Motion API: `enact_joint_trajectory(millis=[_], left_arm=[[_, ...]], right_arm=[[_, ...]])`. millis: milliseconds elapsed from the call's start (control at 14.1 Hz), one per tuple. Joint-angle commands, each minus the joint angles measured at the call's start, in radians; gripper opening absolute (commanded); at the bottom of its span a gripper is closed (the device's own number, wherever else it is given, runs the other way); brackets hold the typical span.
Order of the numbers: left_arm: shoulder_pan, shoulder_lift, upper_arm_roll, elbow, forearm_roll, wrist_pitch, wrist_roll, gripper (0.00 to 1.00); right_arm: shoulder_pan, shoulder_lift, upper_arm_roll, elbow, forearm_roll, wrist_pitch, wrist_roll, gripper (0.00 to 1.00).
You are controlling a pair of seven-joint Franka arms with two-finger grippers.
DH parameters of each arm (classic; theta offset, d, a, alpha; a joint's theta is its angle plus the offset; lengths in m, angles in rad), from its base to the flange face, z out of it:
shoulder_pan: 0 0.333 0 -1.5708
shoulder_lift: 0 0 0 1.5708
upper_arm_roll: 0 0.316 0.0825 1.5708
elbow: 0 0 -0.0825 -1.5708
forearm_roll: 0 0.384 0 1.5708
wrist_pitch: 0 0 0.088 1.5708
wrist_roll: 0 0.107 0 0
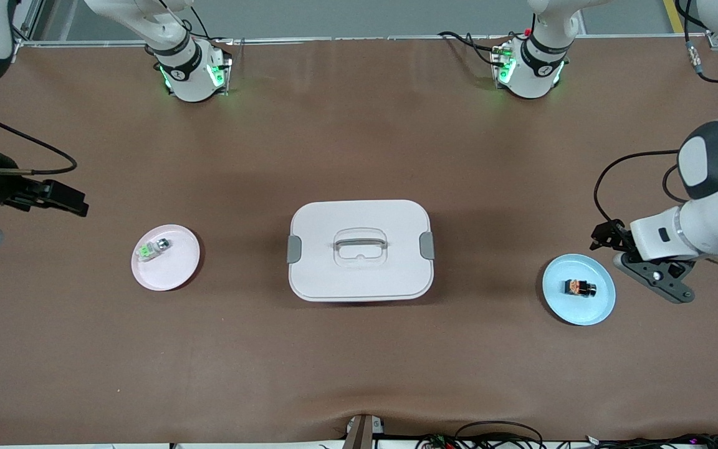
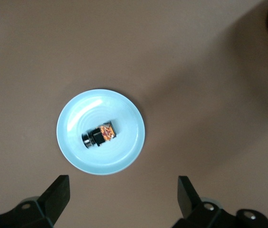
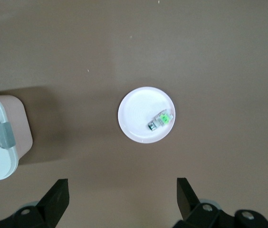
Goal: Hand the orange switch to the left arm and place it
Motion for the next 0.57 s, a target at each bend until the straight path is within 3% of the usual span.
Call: enact_joint_trajectory(millis=[0, 213, 498], left_arm=[[0.003, -0.076, -0.028, -0.003, 0.017, -0.088, -0.190, 1.00], [0.002, -0.157, -0.034, -0.005, 0.015, -0.162, -0.316, 1.00], [0.003, -0.237, -0.102, -0.003, 0.014, -0.246, -0.575, 1.00]], right_arm=[[-0.037, -0.031, 0.013, -0.018, 0.031, -0.016, 0.001, 1.00], [-0.053, -0.052, 0.015, -0.020, 0.023, -0.024, -0.003, 1.00], [-0.065, -0.058, 0.013, -0.032, 0.020, -0.047, -0.042, 1.00]])
